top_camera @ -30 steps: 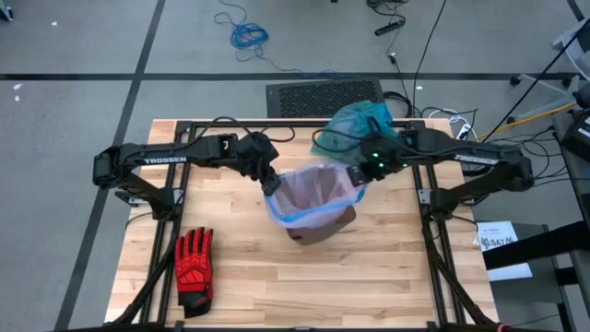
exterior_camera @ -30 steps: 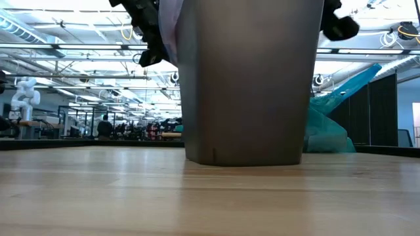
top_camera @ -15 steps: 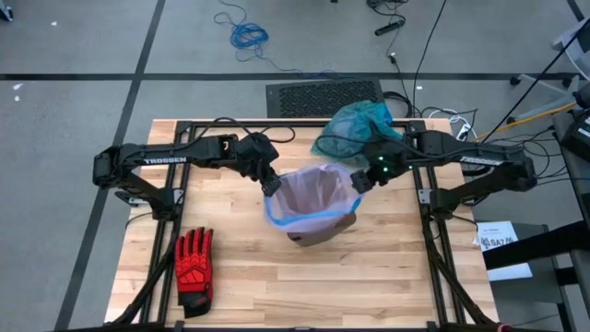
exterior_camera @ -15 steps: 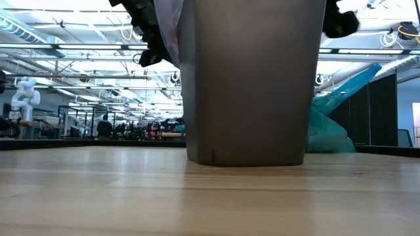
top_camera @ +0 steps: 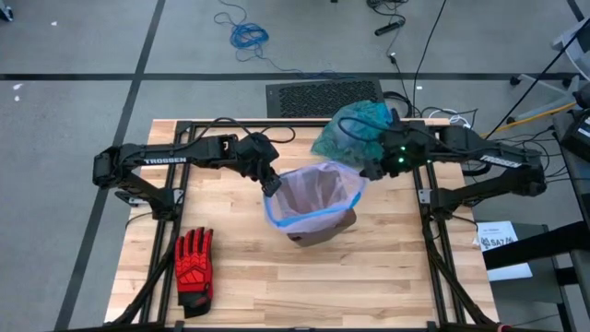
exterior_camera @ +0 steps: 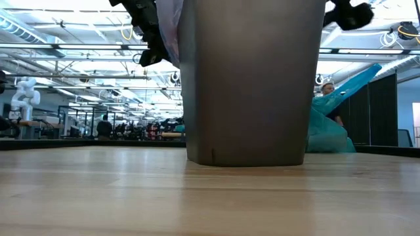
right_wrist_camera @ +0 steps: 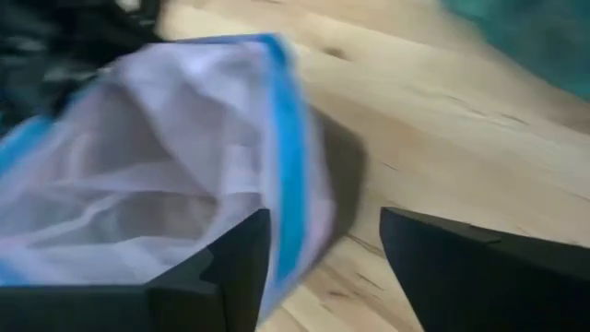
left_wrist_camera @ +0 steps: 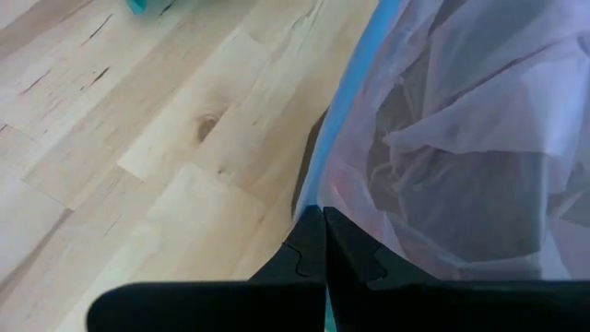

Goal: Place trash/remove bag and relplace
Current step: Put the pink trash bag into the trash bin

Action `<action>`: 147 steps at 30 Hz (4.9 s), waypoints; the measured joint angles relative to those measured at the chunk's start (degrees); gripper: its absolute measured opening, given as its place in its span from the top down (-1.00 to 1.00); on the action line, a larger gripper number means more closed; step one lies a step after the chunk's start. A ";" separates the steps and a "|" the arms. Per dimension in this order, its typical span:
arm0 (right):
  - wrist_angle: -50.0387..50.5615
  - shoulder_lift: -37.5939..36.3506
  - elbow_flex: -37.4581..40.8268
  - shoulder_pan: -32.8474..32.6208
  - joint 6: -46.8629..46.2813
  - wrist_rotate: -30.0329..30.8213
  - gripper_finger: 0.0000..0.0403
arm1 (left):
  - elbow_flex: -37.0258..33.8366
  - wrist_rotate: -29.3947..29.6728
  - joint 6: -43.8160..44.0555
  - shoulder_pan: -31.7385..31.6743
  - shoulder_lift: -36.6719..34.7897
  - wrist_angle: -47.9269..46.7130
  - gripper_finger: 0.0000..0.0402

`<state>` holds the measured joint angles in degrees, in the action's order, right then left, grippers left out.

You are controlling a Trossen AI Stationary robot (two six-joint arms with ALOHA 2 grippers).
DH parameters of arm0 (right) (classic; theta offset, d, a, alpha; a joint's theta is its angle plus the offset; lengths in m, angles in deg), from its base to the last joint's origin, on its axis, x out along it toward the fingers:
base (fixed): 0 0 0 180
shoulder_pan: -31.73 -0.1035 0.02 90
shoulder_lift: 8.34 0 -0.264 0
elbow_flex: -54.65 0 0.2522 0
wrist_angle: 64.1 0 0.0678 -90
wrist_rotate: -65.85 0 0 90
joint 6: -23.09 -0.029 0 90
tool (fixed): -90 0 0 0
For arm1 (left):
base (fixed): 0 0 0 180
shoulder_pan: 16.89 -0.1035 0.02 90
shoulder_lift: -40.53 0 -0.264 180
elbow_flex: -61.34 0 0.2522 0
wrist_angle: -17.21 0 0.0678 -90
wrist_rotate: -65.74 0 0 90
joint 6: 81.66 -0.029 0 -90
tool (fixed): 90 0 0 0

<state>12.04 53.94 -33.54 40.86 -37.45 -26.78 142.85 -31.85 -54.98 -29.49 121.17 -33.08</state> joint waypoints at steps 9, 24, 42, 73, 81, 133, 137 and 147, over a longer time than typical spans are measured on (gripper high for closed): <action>-4.42 -0.95 -0.44 -1.26 5.01 -2.24 -0.18 | 0.00 0.00 -0.02 0.00 0.00 0.02 1.00; -10.27 8.91 -7.37 -12.87 19.29 4.11 0.97 | 0.00 -0.02 -0.02 0.00 -0.02 0.02 1.00; -2.25 13.38 -7.45 -33.76 -3.65 10.25 1.00 | 0.00 -0.76 0.02 0.00 -0.11 -0.01 1.00; -13.73 13.58 12.92 -37.12 -18.15 22.08 1.00 | 0.00 2.07 3.06 4.11 -0.22 2.51 1.00; -12.52 12.30 9.02 -37.42 -15.92 22.24 1.00 | 0.00 3.65 3.10 6.05 -0.22 0.80 1.00; -21.35 13.21 -1.69 -48.93 -2.85 37.64 1.00 | 0.07 9.38 -0.02 9.35 -4.35 -1.03 1.00; -28.34 13.77 -1.68 -43.75 4.93 39.47 1.00 | 0.07 9.40 -0.02 9.35 -4.35 -2.85 1.00; -38.38 18.97 -1.68 -28.86 15.94 25.99 1.00 | 0.07 9.42 -0.02 9.75 -4.35 -3.70 1.00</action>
<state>-26.34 72.91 -35.23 12.00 -21.51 -0.78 142.91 -22.43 -55.00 -19.74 116.82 -36.78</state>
